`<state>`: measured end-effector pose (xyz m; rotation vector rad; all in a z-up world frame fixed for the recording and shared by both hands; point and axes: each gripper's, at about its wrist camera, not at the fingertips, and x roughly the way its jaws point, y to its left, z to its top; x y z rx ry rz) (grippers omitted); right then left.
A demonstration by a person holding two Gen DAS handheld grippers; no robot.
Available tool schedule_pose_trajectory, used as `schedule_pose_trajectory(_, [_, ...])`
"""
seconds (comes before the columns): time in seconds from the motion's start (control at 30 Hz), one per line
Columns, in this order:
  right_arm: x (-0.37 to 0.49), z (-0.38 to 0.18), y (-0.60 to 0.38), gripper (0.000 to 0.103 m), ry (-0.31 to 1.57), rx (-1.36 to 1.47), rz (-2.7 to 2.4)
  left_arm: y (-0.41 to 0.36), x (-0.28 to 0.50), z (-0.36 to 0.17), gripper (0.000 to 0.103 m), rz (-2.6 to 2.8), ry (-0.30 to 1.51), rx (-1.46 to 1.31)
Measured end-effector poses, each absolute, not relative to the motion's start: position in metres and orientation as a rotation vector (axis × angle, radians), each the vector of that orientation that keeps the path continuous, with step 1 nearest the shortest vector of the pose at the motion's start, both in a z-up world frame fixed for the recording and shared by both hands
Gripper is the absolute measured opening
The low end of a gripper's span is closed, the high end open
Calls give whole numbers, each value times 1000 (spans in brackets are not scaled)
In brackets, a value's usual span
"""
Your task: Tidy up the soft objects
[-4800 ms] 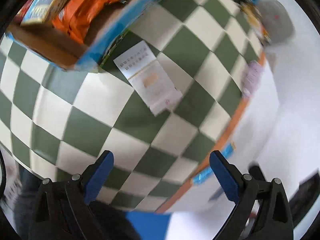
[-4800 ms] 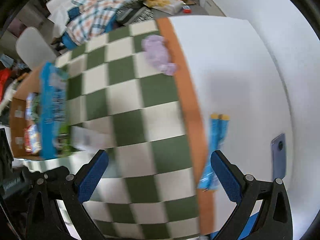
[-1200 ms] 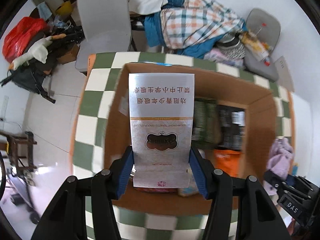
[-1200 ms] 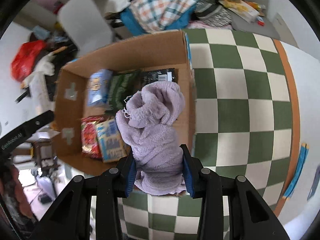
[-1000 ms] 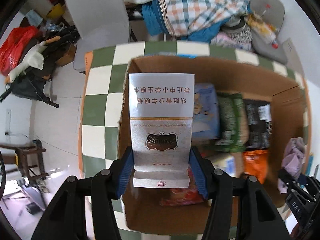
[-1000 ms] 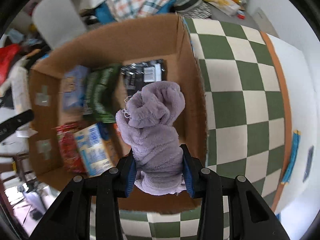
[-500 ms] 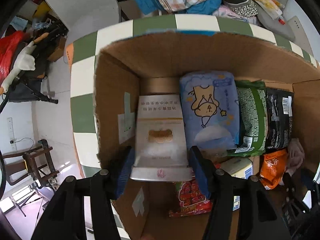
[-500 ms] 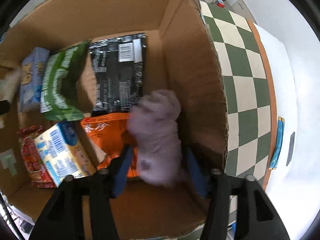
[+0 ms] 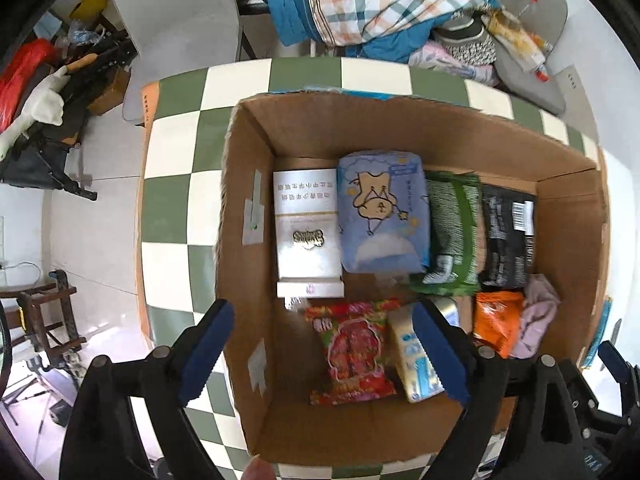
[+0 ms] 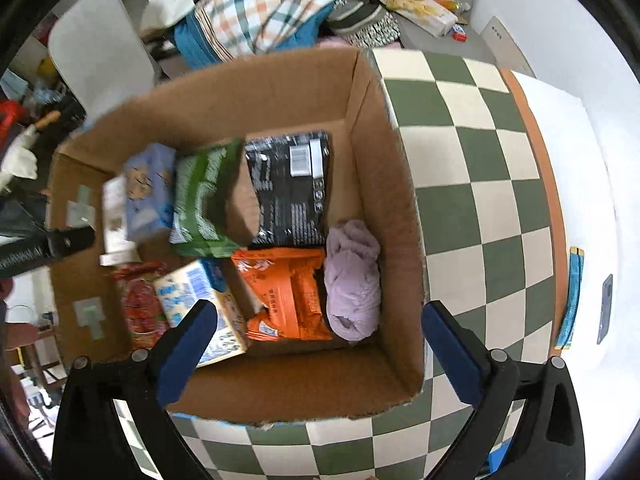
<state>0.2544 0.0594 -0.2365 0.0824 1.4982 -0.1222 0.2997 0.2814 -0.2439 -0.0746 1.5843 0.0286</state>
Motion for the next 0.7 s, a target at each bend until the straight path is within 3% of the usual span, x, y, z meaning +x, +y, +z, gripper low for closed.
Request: schedule_pose_trajectory(0.7, [167, -184, 64, 103, 1390, 28, 38, 246, 159, -162, 91, 59, 1331, -61])
